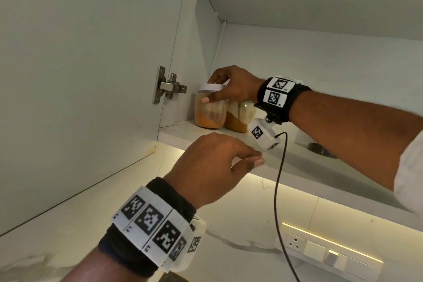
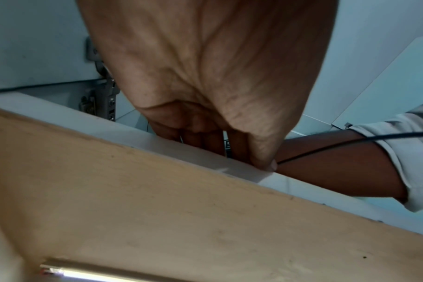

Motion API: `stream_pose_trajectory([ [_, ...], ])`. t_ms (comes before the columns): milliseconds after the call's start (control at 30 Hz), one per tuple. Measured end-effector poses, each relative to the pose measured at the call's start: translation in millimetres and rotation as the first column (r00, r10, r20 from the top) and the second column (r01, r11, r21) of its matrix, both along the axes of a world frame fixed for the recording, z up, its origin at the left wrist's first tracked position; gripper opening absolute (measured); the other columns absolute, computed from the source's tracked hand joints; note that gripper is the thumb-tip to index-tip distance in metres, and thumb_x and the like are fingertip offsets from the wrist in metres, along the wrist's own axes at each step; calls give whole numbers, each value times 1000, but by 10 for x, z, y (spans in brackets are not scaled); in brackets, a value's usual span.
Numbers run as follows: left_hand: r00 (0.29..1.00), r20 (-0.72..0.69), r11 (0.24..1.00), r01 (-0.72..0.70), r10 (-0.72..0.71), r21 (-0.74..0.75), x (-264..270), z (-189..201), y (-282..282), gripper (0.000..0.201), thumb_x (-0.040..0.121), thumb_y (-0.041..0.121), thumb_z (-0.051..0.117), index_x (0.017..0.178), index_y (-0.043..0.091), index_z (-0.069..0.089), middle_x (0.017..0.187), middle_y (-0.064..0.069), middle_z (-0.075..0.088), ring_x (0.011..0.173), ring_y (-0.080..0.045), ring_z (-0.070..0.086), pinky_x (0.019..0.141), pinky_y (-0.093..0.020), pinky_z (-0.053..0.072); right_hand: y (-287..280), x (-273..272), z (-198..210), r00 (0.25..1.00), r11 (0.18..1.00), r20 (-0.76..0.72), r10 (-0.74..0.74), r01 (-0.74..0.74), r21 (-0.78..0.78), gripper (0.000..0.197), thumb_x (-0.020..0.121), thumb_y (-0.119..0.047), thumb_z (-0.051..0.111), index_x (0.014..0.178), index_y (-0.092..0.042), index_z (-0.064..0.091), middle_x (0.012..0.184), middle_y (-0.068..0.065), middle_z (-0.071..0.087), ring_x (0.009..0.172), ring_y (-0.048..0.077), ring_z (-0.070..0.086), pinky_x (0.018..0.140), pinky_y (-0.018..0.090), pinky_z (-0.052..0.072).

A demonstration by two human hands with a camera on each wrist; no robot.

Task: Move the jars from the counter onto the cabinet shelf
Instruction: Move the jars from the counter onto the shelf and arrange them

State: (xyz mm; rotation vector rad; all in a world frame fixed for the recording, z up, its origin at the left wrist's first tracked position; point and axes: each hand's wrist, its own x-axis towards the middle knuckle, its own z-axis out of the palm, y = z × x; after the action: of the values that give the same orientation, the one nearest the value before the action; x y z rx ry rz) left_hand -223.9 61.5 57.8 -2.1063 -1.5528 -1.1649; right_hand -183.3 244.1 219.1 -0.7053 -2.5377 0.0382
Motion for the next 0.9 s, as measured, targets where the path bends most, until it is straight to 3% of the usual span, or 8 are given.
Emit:
stream_pose_trajectory([
  [167, 1000, 23, 1000, 4, -4, 14, 12, -19, -12, 46, 98, 63, 45, 127, 38, 72, 127, 22, 71, 119, 2, 62, 105, -29, 49, -7, -2, -40, 999, 996, 5, 34, -34, 84, 53, 75, -53, 93, 115, -21, 78, 112, -4, 78, 106, 16, 72, 95, 41, 62],
  [300, 1000, 10, 999, -27, 27, 23, -65, -8, -121, 43, 98, 60, 48, 123, 37, 74, 121, 22, 73, 112, 3, 64, 101, -29, 52, 23, 86, -36, 995, 994, 92, 46, -55, 96, 51, 79, -46, 92, 122, -23, 75, 120, -7, 75, 116, 14, 68, 105, 36, 56],
  [433, 978, 13, 974, -206, 206, 89, -441, 8, -311, 48, 91, 68, 44, 110, 38, 77, 107, 23, 72, 100, 2, 62, 95, -35, 53, 55, 95, -37, 992, 983, 120, 33, -54, 173, 54, 78, -50, 93, 121, -26, 72, 125, -5, 72, 111, 11, 64, 92, 28, 50],
  [567, 966, 67, 963, -255, 250, 88, -599, 13, -332, 53, 87, 71, 48, 106, 33, 80, 105, 19, 73, 98, -3, 64, 94, -40, 54, 61, 11, -32, 992, 980, 121, 31, -54, 191, 50, 76, -54, 92, 114, -33, 68, 126, -3, 71, 116, 17, 65, 100, 39, 55],
  [733, 954, 87, 954, -292, 286, 67, -562, -45, -308, 58, 85, 73, 45, 112, 33, 78, 113, 17, 72, 103, -2, 61, 99, -32, 49, 33, -75, -41, 993, 981, 116, 16, -38, 192, 53, 74, -54, 93, 109, -26, 65, 124, 2, 70, 117, 23, 65, 100, 44, 55],
  [900, 955, 97, 956, -286, 279, 61, -556, -56, -301, 61, 85, 74, 44, 111, 31, 78, 113, 15, 72, 102, -3, 60, 96, -27, 44, -38, -112, -47, 992, 980, 129, -11, -14, 197, 60, 81, -52, 89, 124, -19, 64, 131, 5, 68, 115, 24, 64, 87, 33, 48],
])
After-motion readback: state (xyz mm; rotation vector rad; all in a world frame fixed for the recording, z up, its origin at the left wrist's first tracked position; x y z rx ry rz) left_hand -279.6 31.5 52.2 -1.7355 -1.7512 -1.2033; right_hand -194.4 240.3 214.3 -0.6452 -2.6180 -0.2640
